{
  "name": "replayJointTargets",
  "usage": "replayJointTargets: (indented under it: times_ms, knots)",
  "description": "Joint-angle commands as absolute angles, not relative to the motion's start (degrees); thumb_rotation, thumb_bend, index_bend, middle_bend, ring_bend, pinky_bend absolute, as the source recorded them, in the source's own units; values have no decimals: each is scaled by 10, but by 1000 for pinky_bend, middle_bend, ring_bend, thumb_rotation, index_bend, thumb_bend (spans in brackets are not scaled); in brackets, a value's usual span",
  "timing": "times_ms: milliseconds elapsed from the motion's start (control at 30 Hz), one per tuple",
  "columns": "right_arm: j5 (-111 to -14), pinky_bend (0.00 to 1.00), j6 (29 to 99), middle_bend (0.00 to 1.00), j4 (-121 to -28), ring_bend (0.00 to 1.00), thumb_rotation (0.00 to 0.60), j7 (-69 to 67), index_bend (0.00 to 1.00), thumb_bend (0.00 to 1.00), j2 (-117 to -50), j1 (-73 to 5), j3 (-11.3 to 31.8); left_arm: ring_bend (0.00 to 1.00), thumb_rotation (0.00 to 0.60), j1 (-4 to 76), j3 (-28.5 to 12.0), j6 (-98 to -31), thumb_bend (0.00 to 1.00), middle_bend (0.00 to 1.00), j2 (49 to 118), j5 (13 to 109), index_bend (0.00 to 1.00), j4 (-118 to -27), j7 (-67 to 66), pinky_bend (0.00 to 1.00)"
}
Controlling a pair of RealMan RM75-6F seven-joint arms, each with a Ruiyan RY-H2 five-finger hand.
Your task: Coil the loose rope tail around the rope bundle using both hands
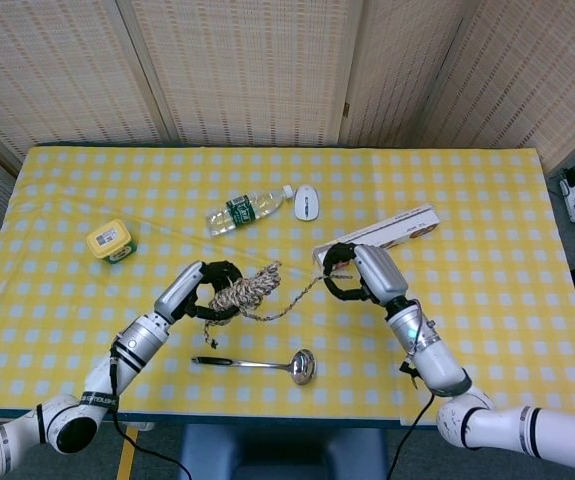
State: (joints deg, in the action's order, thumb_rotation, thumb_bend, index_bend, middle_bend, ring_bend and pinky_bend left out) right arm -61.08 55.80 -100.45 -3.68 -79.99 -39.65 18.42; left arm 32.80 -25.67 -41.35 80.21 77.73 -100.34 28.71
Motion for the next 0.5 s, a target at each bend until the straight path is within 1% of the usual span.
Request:
replayJointTargets:
  times_ms: [33,300,500]
  knots:
    - [-584,365,563,461,-1017,399,600,-2,661,581,-813,-419,203,589,600,344,-227,-436,591,679,809,803,639,-992,249,634]
    - [-552,367,586,464,-1038,400,600,53,661,581,-837,-448,217,590,600,377,-192,-444,590,679,821,805,638,-996,183,617]
    - [-557,377,599,467,-1064,402,600,71,661,582,-843,-458,217,591,600,404,-178,-436,590,678,832,769,640,-1007,126,610]
